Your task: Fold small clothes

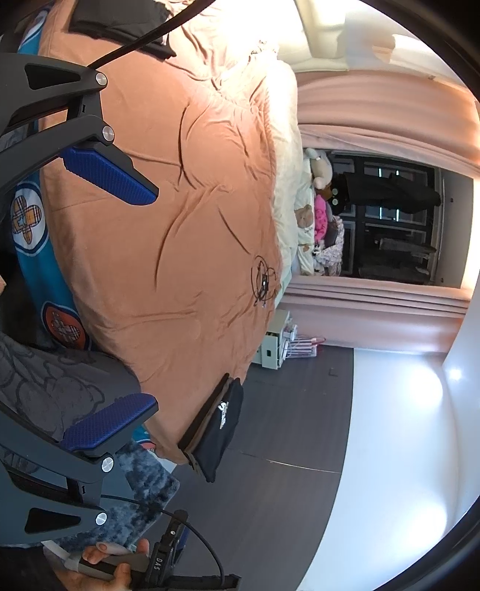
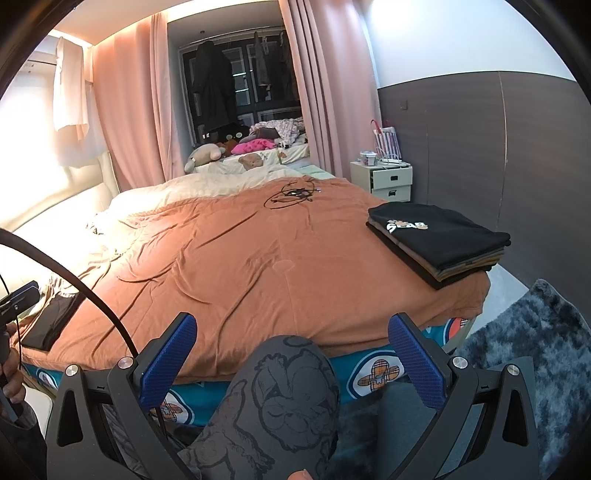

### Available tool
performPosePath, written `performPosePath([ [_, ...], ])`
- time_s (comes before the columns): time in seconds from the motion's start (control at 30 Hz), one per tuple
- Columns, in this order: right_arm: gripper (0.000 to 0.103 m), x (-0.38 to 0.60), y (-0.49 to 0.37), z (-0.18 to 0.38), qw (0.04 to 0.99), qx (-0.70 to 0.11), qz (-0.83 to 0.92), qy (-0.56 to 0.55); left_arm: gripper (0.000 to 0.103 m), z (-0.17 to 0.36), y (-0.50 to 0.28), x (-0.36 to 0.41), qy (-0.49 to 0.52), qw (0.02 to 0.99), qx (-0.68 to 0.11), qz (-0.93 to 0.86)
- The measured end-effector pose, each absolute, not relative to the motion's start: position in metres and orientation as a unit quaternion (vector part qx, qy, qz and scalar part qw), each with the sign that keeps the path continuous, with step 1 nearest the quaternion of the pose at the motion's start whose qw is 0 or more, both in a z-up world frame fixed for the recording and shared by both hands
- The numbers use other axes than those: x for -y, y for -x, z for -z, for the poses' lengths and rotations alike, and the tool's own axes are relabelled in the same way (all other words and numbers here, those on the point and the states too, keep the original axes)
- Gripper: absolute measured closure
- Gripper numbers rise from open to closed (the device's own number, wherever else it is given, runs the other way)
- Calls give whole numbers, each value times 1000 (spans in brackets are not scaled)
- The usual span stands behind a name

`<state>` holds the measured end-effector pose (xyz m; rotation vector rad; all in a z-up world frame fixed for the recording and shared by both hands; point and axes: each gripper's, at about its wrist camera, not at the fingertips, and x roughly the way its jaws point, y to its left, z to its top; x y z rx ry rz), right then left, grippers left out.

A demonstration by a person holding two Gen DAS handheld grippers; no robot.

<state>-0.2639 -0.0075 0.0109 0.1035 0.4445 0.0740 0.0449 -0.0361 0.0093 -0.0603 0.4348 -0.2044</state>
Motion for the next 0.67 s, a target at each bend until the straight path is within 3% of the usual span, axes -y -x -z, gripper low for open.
performPosePath([
  [0.67, 0, 14, 261, -7, 972, -225, -31, -58, 0, -9, -39, 26, 28, 972, -217, 91],
])
